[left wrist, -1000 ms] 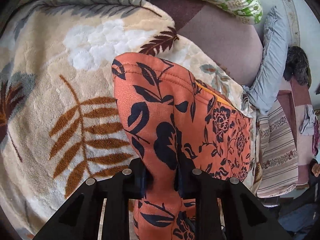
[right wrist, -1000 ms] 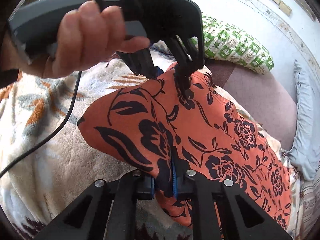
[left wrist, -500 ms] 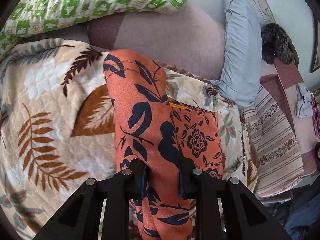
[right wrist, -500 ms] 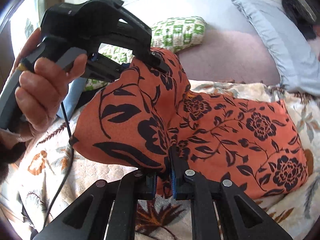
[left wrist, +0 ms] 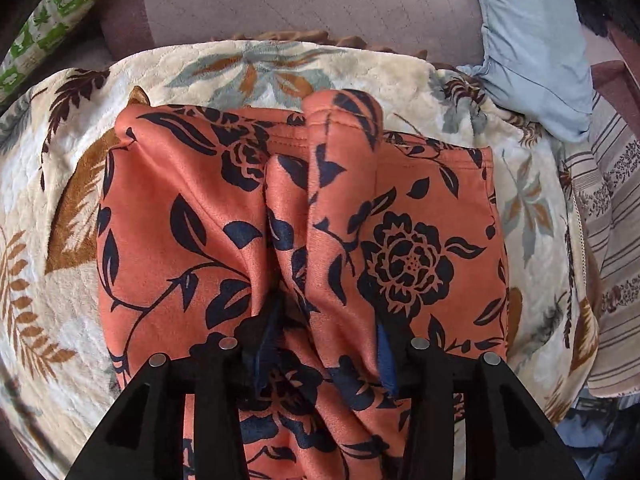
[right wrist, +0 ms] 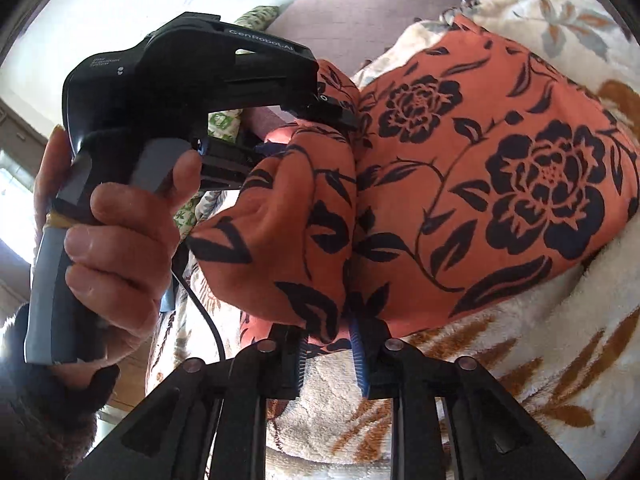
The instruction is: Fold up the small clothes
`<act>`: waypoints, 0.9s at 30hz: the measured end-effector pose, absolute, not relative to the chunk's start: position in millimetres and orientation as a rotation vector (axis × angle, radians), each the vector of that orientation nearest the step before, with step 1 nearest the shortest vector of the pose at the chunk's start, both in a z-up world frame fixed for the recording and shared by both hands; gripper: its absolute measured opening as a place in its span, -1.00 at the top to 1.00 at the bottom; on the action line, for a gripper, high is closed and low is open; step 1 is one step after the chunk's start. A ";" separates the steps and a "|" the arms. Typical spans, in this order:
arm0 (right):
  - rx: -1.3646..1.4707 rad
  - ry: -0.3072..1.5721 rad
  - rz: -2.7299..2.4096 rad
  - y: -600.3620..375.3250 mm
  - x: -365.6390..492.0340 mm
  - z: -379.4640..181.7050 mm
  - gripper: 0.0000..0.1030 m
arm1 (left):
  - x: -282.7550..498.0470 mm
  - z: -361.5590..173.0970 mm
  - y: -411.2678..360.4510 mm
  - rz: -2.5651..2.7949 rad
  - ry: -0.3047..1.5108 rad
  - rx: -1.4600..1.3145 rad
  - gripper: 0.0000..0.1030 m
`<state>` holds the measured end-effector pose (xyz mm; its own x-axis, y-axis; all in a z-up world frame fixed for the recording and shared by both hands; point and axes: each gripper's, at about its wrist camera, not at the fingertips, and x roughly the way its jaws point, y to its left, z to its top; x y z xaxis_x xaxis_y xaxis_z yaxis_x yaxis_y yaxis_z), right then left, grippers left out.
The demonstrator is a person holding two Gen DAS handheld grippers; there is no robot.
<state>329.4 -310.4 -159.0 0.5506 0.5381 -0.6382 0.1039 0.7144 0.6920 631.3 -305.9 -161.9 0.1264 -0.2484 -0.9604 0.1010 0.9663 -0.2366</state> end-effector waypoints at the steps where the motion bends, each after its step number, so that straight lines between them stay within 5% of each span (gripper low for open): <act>1: 0.789 0.985 0.295 -314.3 330.3 -161.5 0.45 | 630.3 -162.4 -308.6 -0.254 1.421 -0.114 0.06; 9: 0.847 0.996 0.281 -334.7 322.3 -150.3 -0.01 | 611.9 -123.4 -286.7 -0.250 1.397 -0.187 0.05; 15: 0.813 0.931 0.210 -359.8 306.0 -130.2 -0.11 | 582.5 -78.7 -238.0 -0.214 1.309 -0.233 0.04; 27: 0.778 0.903 0.198 -380.3 319.4 -124.7 -0.29 | 525.0 -112.8 -191.7 -0.124 1.304 -0.302 0.04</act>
<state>319.4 -380.3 -124.7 0.6221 0.4636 -0.6309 0.1577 0.7151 0.6810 525.0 -191.7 -112.8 0.2634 -0.2586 -0.9294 -0.0795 0.9543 -0.2881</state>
